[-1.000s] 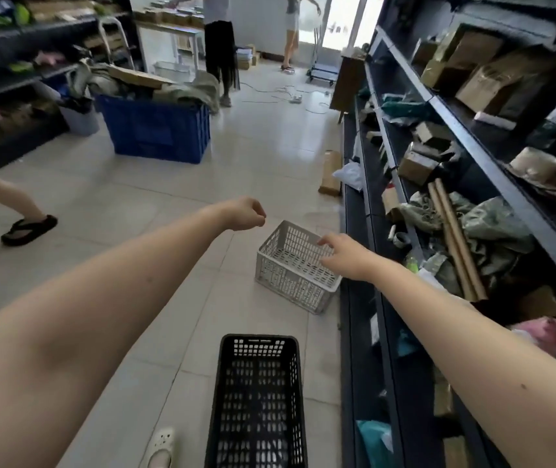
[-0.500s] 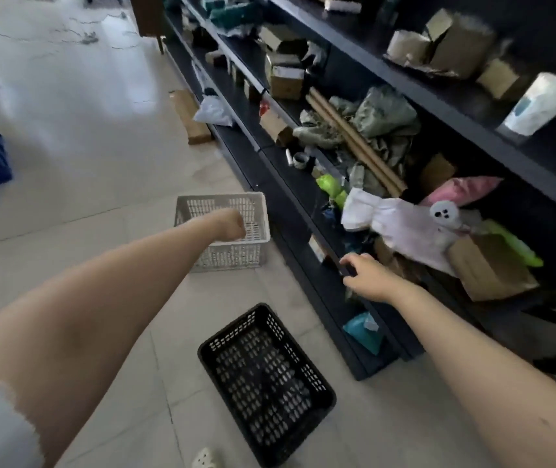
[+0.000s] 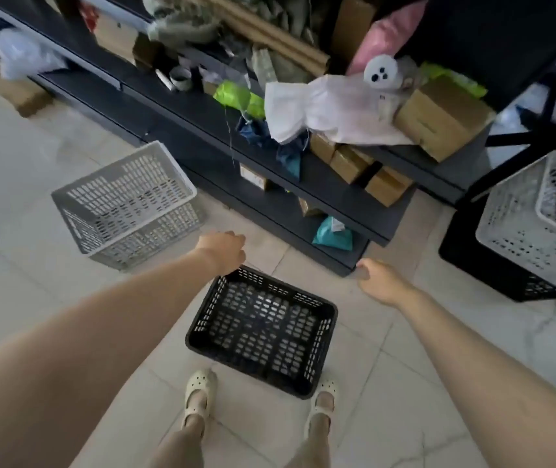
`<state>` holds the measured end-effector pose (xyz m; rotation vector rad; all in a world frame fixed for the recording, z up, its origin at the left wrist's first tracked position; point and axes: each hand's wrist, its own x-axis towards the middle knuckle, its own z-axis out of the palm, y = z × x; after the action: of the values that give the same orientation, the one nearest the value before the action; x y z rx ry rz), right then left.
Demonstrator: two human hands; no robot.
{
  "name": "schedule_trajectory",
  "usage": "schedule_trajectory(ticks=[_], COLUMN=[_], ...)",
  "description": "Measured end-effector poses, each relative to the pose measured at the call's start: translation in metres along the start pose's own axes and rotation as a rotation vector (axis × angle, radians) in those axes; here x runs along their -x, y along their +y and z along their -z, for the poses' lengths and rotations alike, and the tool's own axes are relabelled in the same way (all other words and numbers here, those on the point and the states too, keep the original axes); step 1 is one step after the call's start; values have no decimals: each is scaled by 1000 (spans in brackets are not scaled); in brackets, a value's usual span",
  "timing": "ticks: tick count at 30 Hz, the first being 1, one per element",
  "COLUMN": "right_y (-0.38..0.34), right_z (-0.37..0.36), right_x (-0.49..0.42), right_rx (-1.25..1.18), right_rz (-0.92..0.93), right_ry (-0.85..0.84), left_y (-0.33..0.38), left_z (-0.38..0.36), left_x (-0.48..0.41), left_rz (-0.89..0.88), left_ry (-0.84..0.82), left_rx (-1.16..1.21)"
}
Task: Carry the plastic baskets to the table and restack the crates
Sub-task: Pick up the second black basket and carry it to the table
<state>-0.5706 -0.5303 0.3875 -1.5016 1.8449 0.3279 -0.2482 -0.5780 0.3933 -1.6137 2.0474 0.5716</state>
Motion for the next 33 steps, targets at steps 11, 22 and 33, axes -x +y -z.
schedule_trajectory(ticks=[11,22,33], right_y=[81,95,113], right_z=[-241,-395,-410], right_x=[-80,-173,-196], right_rx=[-49,-211,-376], right_rz=[-278,-503,-591], right_ry=[-110,-111,-17], left_y=[-61,-97,-107], left_z=[-242,-386,-418], left_x=[-90,-179,-189], left_rz=[38,180,207], left_ry=[-205,-171,-139], left_rx=[-72,33,171])
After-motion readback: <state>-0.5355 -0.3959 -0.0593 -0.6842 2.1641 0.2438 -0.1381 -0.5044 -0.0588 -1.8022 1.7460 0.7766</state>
